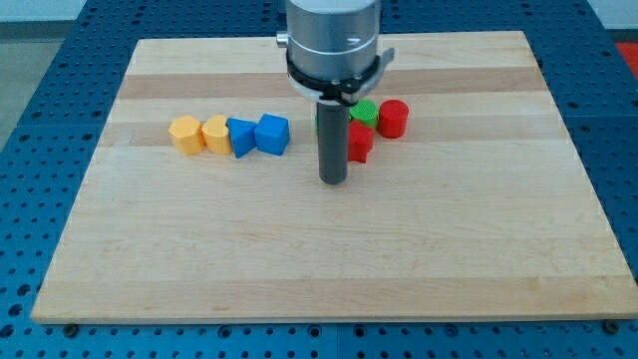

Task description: Adjust the red blocks closer to the green blocks

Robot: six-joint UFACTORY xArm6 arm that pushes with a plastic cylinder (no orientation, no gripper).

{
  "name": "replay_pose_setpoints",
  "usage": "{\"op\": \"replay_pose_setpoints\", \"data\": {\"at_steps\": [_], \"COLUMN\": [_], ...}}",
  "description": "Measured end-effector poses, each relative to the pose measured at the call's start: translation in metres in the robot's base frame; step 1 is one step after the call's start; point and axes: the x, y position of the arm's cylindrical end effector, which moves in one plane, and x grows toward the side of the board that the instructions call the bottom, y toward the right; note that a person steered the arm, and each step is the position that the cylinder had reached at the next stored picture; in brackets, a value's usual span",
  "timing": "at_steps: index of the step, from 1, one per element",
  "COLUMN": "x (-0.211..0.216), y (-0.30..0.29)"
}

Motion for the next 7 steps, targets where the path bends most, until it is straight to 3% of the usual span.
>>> {"op": "replay_pose_setpoints", "data": {"at_steps": [4, 7], "x": [-0.032, -0.023], "y": [-0.006, -0.006]}}
